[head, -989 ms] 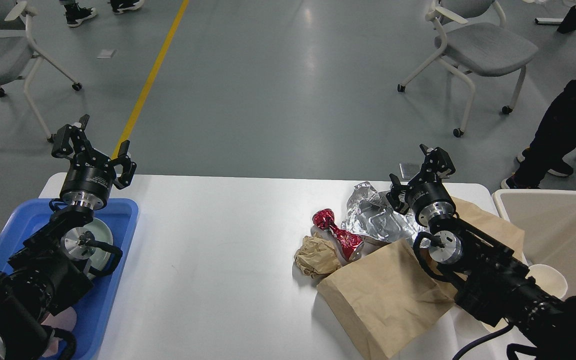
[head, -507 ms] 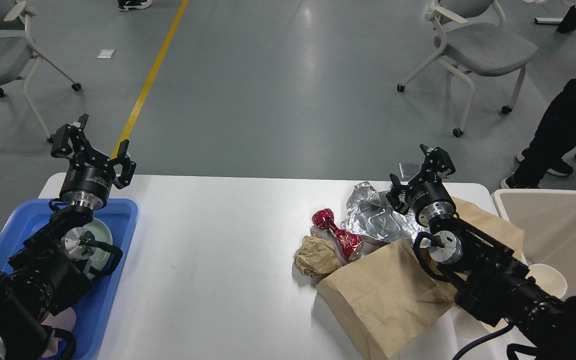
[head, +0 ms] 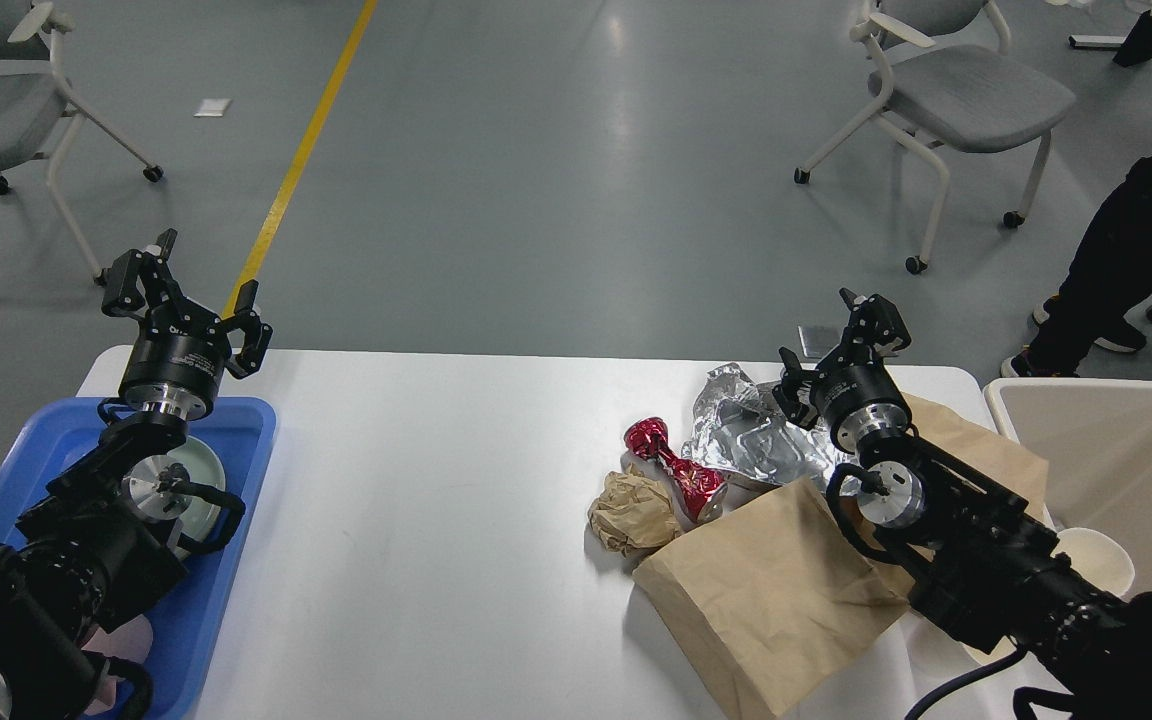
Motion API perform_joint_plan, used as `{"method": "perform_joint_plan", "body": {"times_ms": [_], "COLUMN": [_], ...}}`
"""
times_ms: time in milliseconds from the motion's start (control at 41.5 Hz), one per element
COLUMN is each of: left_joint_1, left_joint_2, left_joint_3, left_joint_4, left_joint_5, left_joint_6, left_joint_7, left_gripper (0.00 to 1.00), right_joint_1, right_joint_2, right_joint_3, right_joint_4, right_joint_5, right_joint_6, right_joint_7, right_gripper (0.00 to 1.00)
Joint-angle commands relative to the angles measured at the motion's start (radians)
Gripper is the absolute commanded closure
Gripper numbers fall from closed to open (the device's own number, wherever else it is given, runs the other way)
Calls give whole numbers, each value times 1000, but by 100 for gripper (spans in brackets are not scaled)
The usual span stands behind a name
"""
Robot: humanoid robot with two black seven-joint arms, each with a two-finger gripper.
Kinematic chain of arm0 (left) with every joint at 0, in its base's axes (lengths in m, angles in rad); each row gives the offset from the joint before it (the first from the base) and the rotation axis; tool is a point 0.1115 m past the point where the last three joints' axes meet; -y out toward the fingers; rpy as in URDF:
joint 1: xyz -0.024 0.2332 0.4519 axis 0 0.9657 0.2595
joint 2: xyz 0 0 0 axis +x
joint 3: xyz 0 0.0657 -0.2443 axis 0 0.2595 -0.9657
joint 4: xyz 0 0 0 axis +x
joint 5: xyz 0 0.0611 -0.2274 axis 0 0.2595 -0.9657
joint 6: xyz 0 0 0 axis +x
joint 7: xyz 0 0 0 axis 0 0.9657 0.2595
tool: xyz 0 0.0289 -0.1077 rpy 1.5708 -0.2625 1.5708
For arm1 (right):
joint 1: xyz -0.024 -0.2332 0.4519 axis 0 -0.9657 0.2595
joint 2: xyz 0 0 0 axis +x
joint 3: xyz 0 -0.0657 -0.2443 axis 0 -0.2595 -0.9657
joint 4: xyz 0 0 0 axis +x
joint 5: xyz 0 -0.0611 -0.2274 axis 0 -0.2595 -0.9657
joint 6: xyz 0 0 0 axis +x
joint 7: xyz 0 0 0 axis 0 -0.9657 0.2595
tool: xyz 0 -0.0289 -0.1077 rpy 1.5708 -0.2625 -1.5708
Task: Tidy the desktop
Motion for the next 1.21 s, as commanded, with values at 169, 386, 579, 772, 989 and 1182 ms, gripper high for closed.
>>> {"method": "perform_joint_plan", "body": {"times_ms": [169, 386, 579, 772, 989, 1182], "left_joint_1": [1, 1, 1, 1, 1, 1], "left_joint_2": [0, 0, 0, 0, 0, 0], "left_joint_3": [-1, -1, -1, -1, -1, -1], "left_joint_4": [0, 0, 0, 0, 0, 0], "left_joint_5": [0, 0, 0, 0, 0, 0], "left_joint_6": [0, 0, 0, 0, 0, 0], "left_joint_7": [-2, -2, 0, -2, -2, -2], "left_gripper": [3, 3, 3, 3, 3, 3], "right_joint_1": [25, 38, 37, 23, 26, 37], "right_joint_2": [-65, -151, -243, -240, -242, -245], "right_joint_3": [14, 14, 20, 17, 11, 19], "right_joint_4": [-3, -5, -6, -5, -6, -5], "right_joint_5": [2, 2, 3, 3, 3, 3], "right_joint_6": [2, -3, 0, 3, -1, -4], "right_joint_7": [-11, -9, -11, -3, -1, -1], "right_gripper": [0, 0, 0, 0, 0, 0]}}
